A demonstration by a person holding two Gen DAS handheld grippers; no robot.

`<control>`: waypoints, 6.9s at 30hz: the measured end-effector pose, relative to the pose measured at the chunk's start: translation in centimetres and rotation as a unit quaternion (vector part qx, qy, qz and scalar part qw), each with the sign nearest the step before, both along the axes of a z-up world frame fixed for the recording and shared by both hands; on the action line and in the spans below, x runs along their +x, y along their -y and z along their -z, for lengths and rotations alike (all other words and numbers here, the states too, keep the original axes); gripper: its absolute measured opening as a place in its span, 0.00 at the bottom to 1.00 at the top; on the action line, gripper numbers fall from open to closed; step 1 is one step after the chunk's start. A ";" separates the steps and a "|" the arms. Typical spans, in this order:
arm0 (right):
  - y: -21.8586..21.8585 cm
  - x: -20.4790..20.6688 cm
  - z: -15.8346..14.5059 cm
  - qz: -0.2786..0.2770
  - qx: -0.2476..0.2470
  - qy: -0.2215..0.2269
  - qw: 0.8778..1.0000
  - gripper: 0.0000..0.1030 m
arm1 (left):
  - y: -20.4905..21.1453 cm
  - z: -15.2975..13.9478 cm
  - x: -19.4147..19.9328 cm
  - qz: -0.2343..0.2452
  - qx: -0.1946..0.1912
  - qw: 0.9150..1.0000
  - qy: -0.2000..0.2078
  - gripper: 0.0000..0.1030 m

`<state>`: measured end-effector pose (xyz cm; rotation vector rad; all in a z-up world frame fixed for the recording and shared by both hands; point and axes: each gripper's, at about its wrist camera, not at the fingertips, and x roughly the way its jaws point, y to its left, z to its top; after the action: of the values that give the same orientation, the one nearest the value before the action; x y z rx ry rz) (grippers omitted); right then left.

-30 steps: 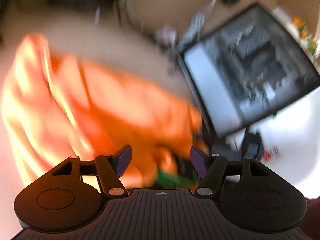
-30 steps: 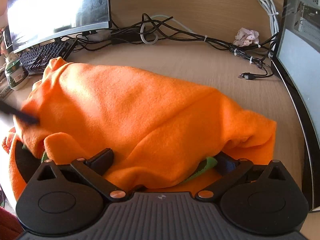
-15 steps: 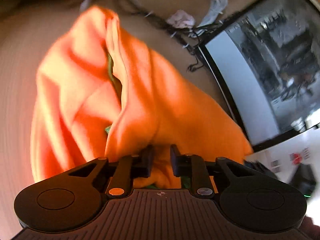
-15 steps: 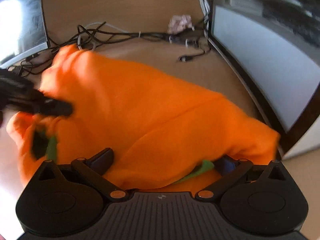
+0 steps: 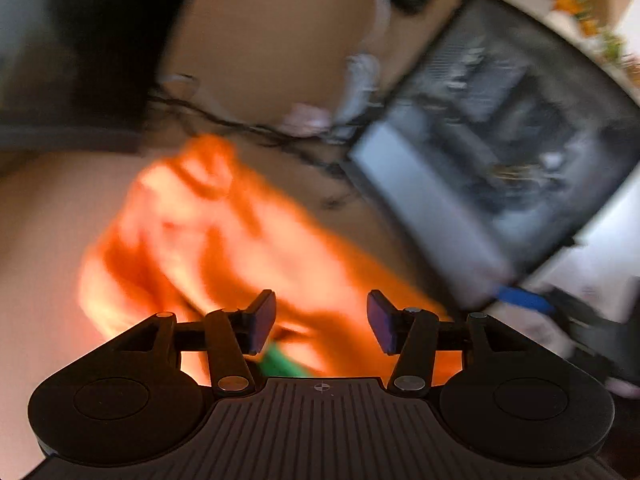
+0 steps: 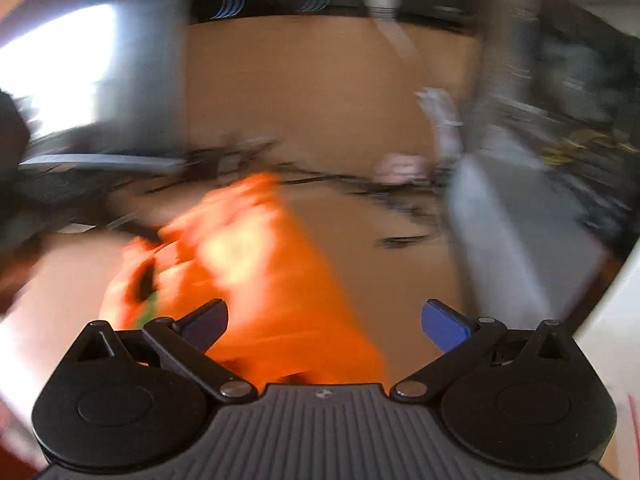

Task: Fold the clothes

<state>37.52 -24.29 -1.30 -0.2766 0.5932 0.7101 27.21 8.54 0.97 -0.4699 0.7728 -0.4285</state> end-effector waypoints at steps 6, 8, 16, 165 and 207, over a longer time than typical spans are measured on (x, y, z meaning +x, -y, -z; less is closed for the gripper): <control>-3.8 0.4 6.1 0.013 -0.131 0.029 0.991 1.00 | 4.0 5.4 -0.5 0.053 0.026 0.995 -0.076 0.48; -4.1 -1.3 7.6 0.003 -0.150 0.035 0.988 1.00 | 2.9 6.2 -0.7 0.039 0.033 0.995 -0.083 0.38; -5.7 -7.8 7.9 -0.065 -0.146 0.037 0.986 1.00 | -2.0 5.0 -2.4 -0.016 0.063 0.995 -0.069 0.45; -3.8 0.6 6.5 -0.092 0.003 -0.137 0.986 0.59 | 6.1 4.2 -5.4 0.026 0.160 0.983 -0.086 0.74; -4.1 2.4 8.8 -0.146 0.159 -0.291 0.932 0.29 | -5.4 3.0 -0.2 -0.096 -0.062 0.990 -0.087 0.70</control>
<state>39.88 -20.20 -10.13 0.1660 0.9967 1.1771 26.99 13.90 -2.01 -0.6977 0.8636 -0.2588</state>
